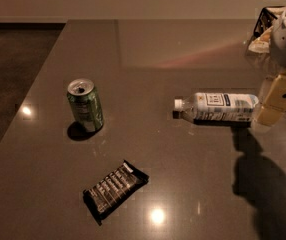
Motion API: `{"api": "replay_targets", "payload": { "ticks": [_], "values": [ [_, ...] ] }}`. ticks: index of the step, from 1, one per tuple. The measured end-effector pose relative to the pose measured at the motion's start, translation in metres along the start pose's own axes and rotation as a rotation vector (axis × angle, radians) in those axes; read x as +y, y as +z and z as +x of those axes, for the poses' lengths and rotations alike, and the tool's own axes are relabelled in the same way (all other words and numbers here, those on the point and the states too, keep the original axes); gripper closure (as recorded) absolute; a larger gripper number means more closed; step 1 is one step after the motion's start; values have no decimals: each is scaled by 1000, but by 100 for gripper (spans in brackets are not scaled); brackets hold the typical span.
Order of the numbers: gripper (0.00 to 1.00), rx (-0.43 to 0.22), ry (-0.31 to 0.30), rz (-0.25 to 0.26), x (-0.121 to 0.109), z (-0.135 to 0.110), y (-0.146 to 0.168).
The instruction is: Knock green can over
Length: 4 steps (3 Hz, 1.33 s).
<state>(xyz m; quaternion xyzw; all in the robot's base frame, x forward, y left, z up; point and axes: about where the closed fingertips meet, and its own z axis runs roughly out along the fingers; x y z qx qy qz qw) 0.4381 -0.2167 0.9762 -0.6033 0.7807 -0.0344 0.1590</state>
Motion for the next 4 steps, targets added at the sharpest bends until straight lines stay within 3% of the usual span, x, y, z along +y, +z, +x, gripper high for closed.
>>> {"api": "replay_targets", "payload": {
  "ticks": [1, 2, 4],
  "values": [
    [0, 0, 0, 1, 0, 0, 0],
    [0, -64, 29, -13, -9, -11, -4],
    [0, -363, 110, -78, -28, -88, -4]
  ]
}}
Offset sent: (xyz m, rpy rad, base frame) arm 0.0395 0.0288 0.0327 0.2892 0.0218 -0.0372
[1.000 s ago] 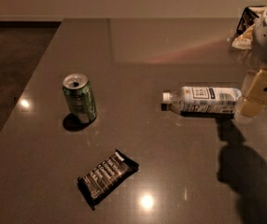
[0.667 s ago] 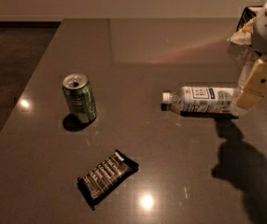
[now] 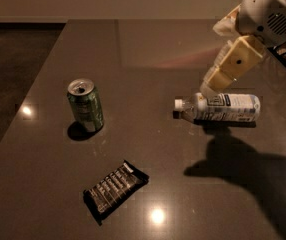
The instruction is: Knock green can over
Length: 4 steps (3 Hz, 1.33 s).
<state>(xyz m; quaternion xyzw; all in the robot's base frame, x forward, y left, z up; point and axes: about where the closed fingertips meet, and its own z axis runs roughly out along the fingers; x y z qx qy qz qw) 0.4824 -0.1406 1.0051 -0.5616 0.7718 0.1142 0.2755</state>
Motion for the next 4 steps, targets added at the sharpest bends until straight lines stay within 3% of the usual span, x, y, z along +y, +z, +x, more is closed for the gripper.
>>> {"api": "replay_targets", "payload": {
  "ticks": [2, 4],
  "values": [
    [0, -130, 17, -65, 14, -57, 62],
    [0, -202, -39, -149, 44, -110, 129]
  ]
}}
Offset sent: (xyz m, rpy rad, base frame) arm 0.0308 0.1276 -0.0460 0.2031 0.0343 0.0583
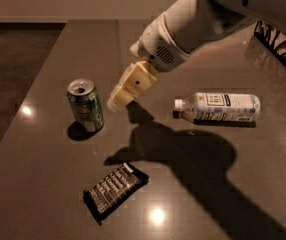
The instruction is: Knock green can over
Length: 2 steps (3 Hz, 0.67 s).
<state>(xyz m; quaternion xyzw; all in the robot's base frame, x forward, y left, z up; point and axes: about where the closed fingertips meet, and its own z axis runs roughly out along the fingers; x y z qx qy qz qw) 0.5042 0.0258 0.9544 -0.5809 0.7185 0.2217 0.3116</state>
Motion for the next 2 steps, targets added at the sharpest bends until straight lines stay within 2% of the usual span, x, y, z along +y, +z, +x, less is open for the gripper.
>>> {"api": "replay_targets", "payload": {
  "ticks": [2],
  "values": [
    [0, -28, -50, -64, 12, -28, 46]
  ]
}}
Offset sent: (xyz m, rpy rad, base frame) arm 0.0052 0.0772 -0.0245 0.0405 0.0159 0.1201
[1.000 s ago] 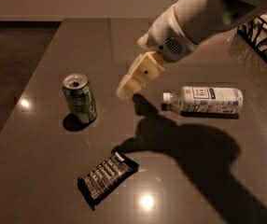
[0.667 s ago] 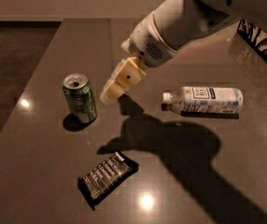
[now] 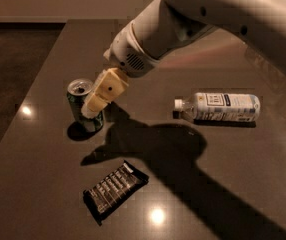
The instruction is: Knock green can over
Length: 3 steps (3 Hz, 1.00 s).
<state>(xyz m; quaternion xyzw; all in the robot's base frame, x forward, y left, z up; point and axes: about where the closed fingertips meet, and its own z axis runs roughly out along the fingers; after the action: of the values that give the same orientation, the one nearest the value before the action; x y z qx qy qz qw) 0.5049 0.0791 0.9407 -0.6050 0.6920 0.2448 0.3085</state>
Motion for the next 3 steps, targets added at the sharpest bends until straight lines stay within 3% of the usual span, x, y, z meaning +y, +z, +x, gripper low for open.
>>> {"api": "replay_targets", "payload": {
  "ticks": [3],
  "values": [
    [0, 18, -37, -74, 17, -11, 41]
  ]
}}
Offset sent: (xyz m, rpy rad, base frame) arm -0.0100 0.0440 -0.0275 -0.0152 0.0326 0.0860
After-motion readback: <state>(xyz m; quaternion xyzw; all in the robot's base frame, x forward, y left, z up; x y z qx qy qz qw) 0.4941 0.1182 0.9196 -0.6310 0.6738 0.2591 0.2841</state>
